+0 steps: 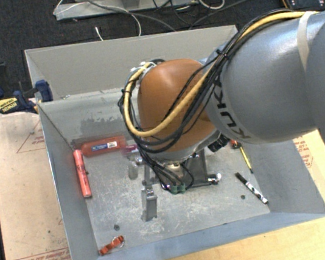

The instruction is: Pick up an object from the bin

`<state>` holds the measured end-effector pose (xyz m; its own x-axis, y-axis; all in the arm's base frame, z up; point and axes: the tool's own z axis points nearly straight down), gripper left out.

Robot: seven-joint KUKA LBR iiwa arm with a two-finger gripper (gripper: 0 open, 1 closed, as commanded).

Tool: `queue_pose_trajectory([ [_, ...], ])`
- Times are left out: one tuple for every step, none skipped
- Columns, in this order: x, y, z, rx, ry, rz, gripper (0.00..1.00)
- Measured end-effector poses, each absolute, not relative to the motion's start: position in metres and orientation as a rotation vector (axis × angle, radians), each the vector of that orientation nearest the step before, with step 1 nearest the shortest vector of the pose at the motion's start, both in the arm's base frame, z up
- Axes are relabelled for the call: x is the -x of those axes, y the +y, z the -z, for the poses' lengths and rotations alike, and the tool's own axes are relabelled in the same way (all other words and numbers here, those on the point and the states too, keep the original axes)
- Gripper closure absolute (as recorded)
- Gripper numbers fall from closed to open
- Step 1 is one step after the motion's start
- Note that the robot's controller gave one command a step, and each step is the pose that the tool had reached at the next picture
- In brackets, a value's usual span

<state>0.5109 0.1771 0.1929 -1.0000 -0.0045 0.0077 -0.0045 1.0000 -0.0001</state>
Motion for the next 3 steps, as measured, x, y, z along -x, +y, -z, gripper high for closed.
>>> queue_pose_trajectory([
  [-0.513, 0.176, -0.197, 0.001, -3.141, 0.002, 0.0],
  [-0.493, 0.22, -0.109, -0.393, -3.117, 0.003, 0.0],
  [-0.481, 0.241, -0.136, -0.707, -3.065, 0.003, 0.0],
])
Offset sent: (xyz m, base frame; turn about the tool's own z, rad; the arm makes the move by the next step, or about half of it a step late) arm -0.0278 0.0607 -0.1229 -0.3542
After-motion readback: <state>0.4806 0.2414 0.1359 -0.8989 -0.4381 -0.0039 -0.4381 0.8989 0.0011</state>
